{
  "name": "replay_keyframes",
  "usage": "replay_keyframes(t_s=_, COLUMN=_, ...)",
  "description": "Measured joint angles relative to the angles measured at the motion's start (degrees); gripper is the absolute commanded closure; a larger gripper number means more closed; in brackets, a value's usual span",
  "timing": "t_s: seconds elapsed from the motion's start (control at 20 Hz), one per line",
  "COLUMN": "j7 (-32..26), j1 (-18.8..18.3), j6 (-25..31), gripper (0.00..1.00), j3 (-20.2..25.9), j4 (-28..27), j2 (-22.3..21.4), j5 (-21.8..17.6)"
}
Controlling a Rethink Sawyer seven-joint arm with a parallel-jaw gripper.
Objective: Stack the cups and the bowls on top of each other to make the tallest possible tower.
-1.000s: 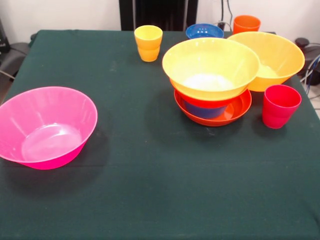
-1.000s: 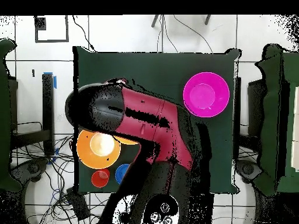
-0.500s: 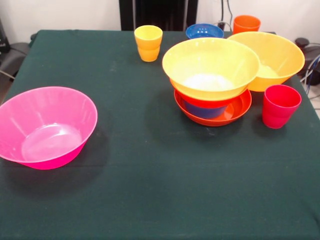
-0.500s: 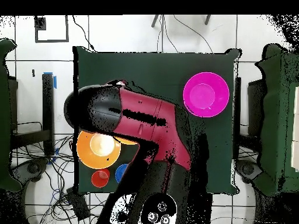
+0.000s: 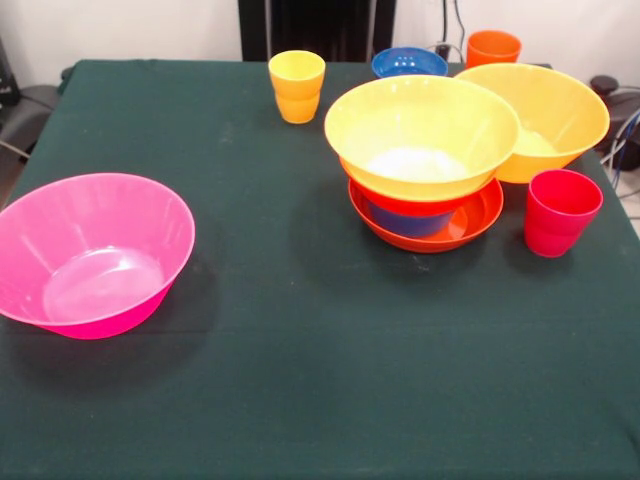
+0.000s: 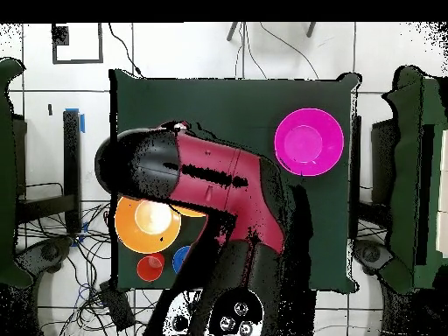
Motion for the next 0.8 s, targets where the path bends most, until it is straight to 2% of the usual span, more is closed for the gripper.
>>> replay_keyframes(t_s=0.8, j7=0.0, j1=3.0, j6=0.0, gripper=0.0, j3=0.0, j4=-0.3, j2=0.1, j5=-0.4)
